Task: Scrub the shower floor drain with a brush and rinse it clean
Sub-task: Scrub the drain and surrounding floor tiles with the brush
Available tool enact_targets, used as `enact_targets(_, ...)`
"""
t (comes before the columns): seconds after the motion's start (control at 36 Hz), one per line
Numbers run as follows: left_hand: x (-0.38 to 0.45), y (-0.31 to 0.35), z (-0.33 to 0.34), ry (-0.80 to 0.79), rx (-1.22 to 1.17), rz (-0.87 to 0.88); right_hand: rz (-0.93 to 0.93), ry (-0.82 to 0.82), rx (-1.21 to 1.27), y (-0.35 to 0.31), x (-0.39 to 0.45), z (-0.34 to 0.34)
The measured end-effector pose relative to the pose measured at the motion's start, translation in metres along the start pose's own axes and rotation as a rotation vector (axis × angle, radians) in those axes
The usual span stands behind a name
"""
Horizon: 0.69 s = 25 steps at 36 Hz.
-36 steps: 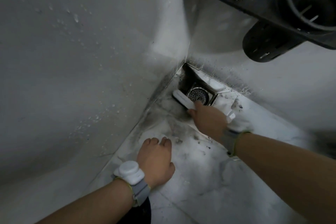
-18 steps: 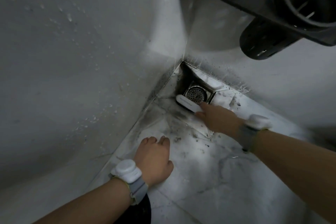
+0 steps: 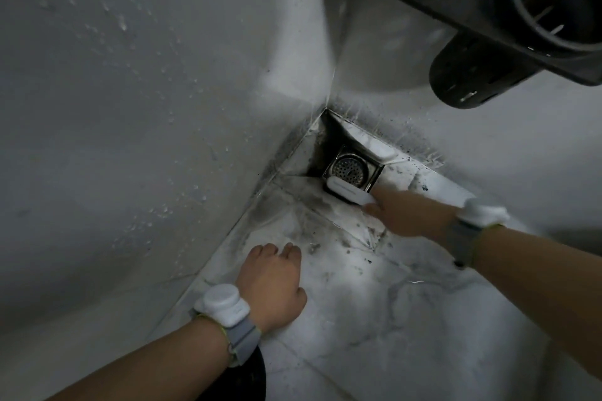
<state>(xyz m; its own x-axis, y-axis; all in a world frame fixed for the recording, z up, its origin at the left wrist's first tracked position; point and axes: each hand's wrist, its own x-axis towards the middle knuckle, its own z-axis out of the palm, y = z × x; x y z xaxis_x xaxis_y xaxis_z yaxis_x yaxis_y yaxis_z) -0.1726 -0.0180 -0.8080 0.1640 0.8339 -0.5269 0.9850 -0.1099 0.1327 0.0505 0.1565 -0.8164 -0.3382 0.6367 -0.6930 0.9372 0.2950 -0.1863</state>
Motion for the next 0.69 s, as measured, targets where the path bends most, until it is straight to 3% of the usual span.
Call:
enact_targets(0.11, 0.003, -0.003, -0.001, 0.007, 0.019, 0.006, 0.041, -0.049, -0.026, 0.017, -0.014, 0.002)
enact_targets(0.33, 0.002, 0.002, -0.001, 0.0, 0.013, -0.007, -0.01, -0.045, -0.079, -0.043, 0.025, -0.016)
enact_targets(0.44, 0.0, 0.002, -0.001, -0.002, -0.003, -0.015, 0.016, -0.07, -0.001, -0.017, 0.009, -0.011)
enact_targets(0.56, 0.001, -0.001, 0.0, -0.005, -0.015, -0.003, 0.077, -0.21, -0.043, 0.016, -0.006, -0.013)
enact_targets(0.69, 0.001, -0.001, 0.001, -0.015, -0.021, 0.001, 0.03, -0.209, -0.007, -0.015, 0.008, -0.017)
